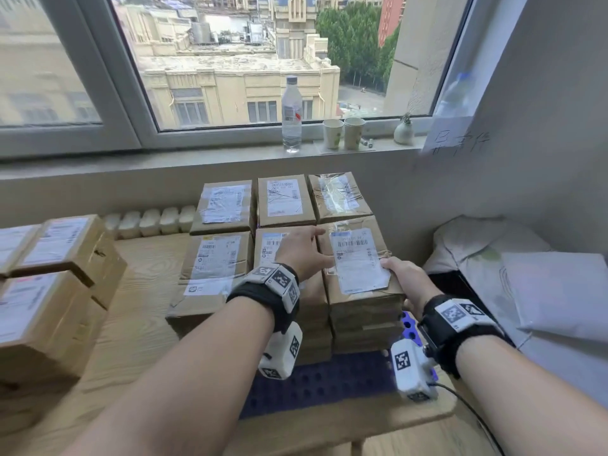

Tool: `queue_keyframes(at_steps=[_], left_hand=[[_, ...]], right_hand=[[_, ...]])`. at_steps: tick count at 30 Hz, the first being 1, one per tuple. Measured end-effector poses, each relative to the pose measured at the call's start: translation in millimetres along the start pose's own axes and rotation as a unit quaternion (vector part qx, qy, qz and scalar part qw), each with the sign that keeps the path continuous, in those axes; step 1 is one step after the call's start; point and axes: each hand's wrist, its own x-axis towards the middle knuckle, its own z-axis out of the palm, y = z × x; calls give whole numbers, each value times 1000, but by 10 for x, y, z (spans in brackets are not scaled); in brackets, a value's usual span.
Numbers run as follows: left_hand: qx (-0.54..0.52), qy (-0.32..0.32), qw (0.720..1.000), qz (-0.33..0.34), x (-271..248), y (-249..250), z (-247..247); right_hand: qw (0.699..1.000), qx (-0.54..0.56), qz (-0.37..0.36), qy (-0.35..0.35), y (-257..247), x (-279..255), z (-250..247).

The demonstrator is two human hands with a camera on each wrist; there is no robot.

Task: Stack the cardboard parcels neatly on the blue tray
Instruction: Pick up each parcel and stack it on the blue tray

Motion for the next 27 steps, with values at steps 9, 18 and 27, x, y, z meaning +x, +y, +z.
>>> queue_keyframes(at_steps=[9, 18, 27], left_hand=[[83, 7, 996, -17, 52, -18, 114], [90, 14, 995, -30, 69, 7, 137], [107, 25, 993, -34, 62, 23, 165]], right_hand=[[999, -22, 21, -29, 28, 125, 14], [990, -135, 2, -33, -51, 125, 36], [973, -226, -35, -10, -97, 76, 75]])
